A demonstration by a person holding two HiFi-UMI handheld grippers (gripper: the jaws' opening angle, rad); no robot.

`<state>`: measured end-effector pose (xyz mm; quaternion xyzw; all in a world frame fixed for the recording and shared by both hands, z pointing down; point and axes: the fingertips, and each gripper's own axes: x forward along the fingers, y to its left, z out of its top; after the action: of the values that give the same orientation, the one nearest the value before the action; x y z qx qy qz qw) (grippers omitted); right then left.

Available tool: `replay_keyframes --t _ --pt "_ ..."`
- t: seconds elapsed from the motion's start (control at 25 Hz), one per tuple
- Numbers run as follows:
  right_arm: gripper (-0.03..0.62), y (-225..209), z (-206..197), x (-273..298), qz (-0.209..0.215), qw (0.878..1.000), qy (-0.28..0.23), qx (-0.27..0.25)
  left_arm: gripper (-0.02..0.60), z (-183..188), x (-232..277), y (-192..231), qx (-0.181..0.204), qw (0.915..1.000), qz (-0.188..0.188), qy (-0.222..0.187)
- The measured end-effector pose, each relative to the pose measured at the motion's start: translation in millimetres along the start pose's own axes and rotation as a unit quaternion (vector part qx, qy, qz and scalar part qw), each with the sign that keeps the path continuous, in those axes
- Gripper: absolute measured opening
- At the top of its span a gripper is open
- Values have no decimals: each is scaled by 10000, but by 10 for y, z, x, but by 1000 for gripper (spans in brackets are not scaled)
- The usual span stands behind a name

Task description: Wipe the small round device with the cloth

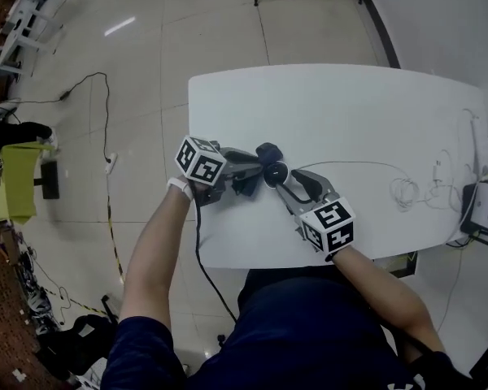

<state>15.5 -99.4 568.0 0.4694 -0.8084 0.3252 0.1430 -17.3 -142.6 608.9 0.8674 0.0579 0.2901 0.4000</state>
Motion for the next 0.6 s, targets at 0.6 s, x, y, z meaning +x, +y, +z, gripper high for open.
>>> replay_keyframes --t 0.6 --pt "187 -29 24 38 181 9997 90 -140 54 -375 -111 -159 -2769 8291 1308 -4678"
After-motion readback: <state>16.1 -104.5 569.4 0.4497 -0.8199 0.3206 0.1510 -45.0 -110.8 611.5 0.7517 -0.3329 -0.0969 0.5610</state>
